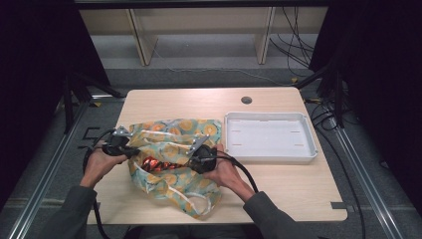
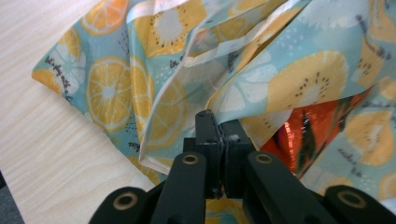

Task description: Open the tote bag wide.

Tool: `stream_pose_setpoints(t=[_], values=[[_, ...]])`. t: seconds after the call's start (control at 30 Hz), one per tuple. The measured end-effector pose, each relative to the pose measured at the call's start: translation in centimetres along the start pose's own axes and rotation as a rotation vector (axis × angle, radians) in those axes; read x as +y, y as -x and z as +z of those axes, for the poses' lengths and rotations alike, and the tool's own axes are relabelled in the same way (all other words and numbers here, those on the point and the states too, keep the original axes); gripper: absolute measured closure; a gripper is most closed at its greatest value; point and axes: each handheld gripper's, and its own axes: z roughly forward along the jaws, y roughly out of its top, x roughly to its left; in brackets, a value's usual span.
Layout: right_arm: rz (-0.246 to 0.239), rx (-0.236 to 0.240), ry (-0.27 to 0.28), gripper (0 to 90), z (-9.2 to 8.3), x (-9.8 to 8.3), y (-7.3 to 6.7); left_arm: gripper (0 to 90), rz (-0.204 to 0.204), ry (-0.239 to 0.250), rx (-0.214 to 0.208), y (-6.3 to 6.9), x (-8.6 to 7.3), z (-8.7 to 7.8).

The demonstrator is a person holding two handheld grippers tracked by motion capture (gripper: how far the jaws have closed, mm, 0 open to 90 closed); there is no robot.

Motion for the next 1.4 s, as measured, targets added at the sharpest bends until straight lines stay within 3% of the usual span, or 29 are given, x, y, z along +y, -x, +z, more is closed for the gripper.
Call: stream_pose_setpoints(t=[0.07,0.17,0.2,0.27,0.33,0.4,0.43,0.57,0.67,0.7,0.73,0.8,0.83,0.9,0.97,1.03,1.1,1.17,1.23,1.27,1.4], values=[[-0.028,0.014,-0.009,79.8,0.7,0.0,-0.2,80.3,-0.031,0.027,0.000,0.5,0.1,0.0],[-0.004,0.015,-0.037,77.7,1.5,0.0,-0.3,70.9,-0.013,0.030,-0.002,1.3,0.4,-0.8],[0.038,0.020,-0.055,77.4,1.5,-0.1,-0.5,66.6,-0.005,0.048,0.008,1.7,0.6,-1.3],[0.013,0.018,-0.031,77.4,1.7,-0.1,0.1,55.7,-0.022,0.067,0.012,2.5,1.0,-2.5],[0.028,0.008,-0.032,77.5,1.6,-0.1,0.4,54.9,0.022,0.093,0.005,3.4,1.2,-3.6],[0.022,-0.001,-0.026,77.4,1.5,-0.2,0.7,55.8,0.039,0.093,-0.009,4.6,1.0,-4.0],[0.034,-0.003,-0.016,77.3,1.5,-0.2,0.6,56.1,0.083,0.084,-0.011,5.3,0.8,-4.0],[0.016,-0.008,-0.010,76.8,1.0,-0.2,0.9,59.1,0.099,0.076,-0.040,7.4,-0.2,-3.3],[0.046,-0.007,-0.002,76.9,0.9,-0.3,0.9,60.0,0.137,0.088,-0.035,8.1,-0.3,-3.4],[0.034,-0.006,0.000,76.9,1.0,-0.3,1.1,59.9,0.131,0.095,-0.035,8.3,-0.2,-3.7],[0.032,-0.007,0.003,76.9,1.0,-0.3,1.2,59.8,0.151,0.104,-0.029,8.3,0.0,-4.1],[0.072,-0.003,-0.009,76.9,1.0,-0.3,1.0,59.6,0.150,0.134,-0.021,8.3,0.4,-5.1],[0.049,-0.009,-0.006,76.9,1.0,-0.3,1.2,59.7,0.154,0.153,-0.018,8.4,0.6,-5.6],[0.065,0.000,-0.002,76.9,1.0,-0.3,1.1,59.0,0.137,0.181,-0.028,8.9,0.9,-6.5],[0.058,-0.006,-0.005,76.9,0.9,-0.3,1.3,60.5,0.161,0.155,-0.068,9.5,0.9,-6.9],[0.047,0.002,0.002,76.8,0.9,-0.3,1.4,62.2,0.145,0.110,-0.152,10.3,0.6,-6.4],[0.059,-0.009,0.007,76.8,0.9,-0.3,1.2,62.4,0.143,0.054,-0.174,10.3,0.2,-5.5],[0.051,0.001,0.003,76.4,0.9,-0.3,1.3,61.0,0.087,0.011,-0.159,9.9,-0.5,-4.1],[0.045,-0.004,0.003,75.4,0.8,-0.3,1.3,59.3,0.068,-0.020,-0.099,8.9,-0.9,-3.1],[0.041,-0.001,0.004,74.9,0.7,-0.3,1.3,58.2,0.081,-0.022,-0.066,8.4,-1.1,-2.6],[0.046,0.001,0.007,73.3,0.8,-0.3,1.3,55.6,0.058,-0.034,-0.016,7.1,-1.6,-1.0]])
